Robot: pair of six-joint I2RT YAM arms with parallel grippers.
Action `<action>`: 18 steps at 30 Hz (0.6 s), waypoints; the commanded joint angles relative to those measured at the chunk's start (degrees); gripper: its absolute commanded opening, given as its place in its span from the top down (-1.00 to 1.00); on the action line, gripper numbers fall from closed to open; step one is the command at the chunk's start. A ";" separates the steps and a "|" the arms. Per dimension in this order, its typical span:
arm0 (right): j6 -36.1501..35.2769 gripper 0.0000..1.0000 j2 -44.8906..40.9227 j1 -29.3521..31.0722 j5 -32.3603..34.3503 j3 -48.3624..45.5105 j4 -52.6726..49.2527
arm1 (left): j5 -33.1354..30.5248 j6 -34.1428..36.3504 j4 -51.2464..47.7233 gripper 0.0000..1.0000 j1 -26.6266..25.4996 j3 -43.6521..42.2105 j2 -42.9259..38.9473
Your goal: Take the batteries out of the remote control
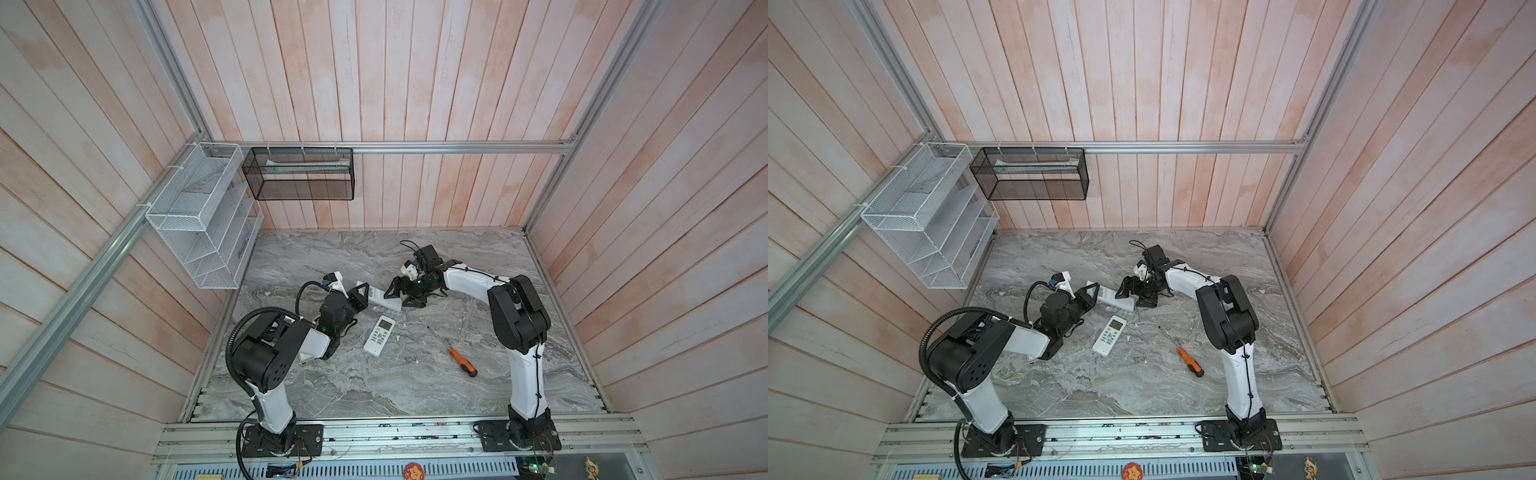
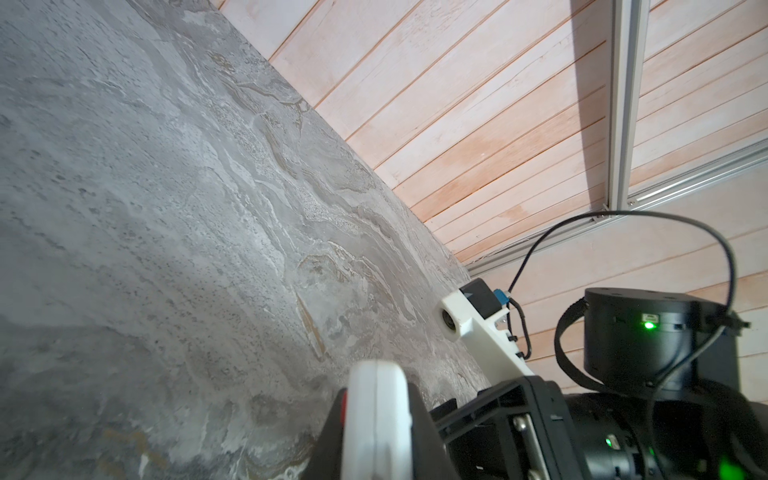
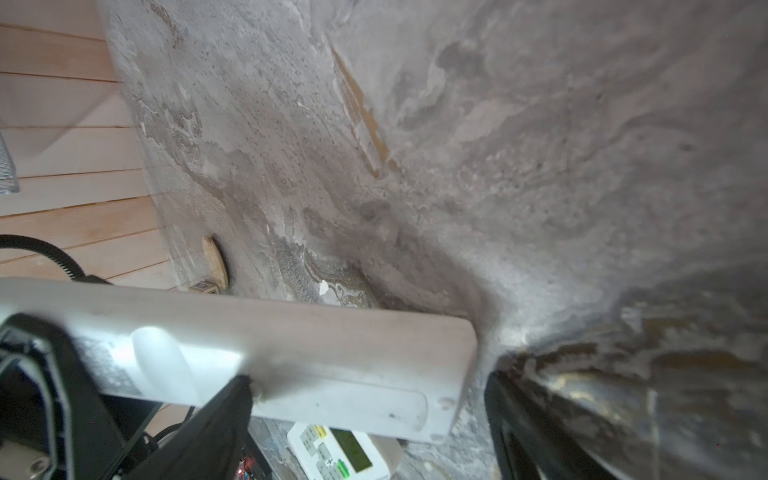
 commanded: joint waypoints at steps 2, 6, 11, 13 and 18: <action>-4.37 -0.82 5.24 2.94 12.09 5.87 -12.50 | 3.50 5.56 -1.48 1.00 -1.23 1.78 -2.69; -6.17 -0.84 6.96 3.70 17.36 9.65 -18.56 | 4.38 10.53 -6.13 1.00 -1.60 3.66 -4.65; -6.80 -0.84 4.54 3.64 21.92 9.81 -21.19 | 3.88 16.63 -12.48 1.00 -2.19 5.40 -7.44; -6.93 -0.84 3.43 3.68 22.29 9.62 -21.91 | 3.15 18.66 -14.96 1.00 -2.61 6.03 -8.11; -6.93 -0.84 0.31 3.51 23.35 8.82 -23.41 | 2.12 22.70 -19.17 1.00 -3.27 7.39 -8.87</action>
